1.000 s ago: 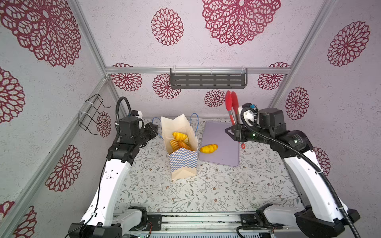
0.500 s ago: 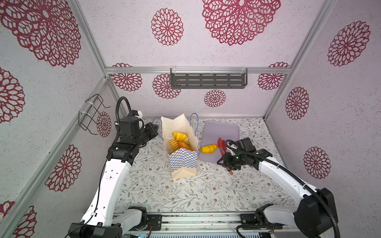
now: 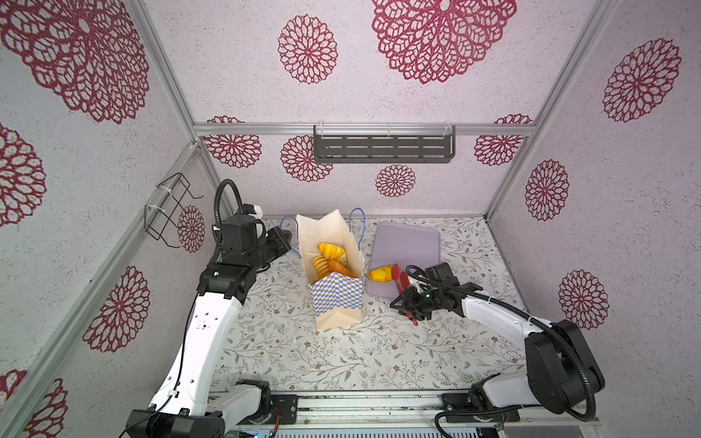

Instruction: Place the fake bread into the paper bag

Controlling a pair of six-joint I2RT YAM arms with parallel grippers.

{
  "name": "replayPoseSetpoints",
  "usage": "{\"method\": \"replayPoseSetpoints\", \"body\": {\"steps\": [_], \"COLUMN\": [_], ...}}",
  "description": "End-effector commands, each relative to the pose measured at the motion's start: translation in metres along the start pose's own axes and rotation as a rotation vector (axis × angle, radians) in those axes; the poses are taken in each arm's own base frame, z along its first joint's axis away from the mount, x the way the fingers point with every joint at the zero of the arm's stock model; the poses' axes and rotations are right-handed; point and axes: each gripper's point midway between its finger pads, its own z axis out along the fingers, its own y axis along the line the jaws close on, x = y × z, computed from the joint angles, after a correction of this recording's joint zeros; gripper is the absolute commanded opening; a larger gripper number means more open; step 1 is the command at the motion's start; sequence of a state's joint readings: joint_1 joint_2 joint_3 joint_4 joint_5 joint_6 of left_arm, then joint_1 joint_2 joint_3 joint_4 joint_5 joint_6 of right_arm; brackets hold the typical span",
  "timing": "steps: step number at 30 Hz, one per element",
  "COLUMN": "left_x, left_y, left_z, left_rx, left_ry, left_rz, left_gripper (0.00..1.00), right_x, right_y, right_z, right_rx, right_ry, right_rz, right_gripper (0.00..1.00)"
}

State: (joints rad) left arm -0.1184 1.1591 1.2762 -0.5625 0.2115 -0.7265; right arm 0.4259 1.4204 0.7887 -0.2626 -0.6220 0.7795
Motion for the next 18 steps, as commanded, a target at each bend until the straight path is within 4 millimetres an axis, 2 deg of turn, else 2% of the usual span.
{"method": "replayPoseSetpoints", "body": {"steps": [1, 10, 18], "left_x": [-0.003, -0.002, -0.002], "left_y": [0.002, 0.004, 0.002], "left_z": [-0.005, -0.002, -0.003], "left_rx": [-0.004, -0.013, -0.006], "left_ry": [-0.023, -0.018, -0.017], "left_rz": [0.004, 0.001, 0.0], "left_gripper": [0.15, 0.15, 0.16], "right_x": [-0.016, -0.025, -0.044], "right_y": [0.028, 0.027, 0.029], "right_z": [-0.002, 0.008, 0.016], "right_rx": [-0.091, -0.079, -0.05], "right_ry": [-0.029, -0.017, -0.009], "right_rz": [-0.042, -0.048, -0.079], "right_gripper": [0.47, 0.47, 0.46]}}
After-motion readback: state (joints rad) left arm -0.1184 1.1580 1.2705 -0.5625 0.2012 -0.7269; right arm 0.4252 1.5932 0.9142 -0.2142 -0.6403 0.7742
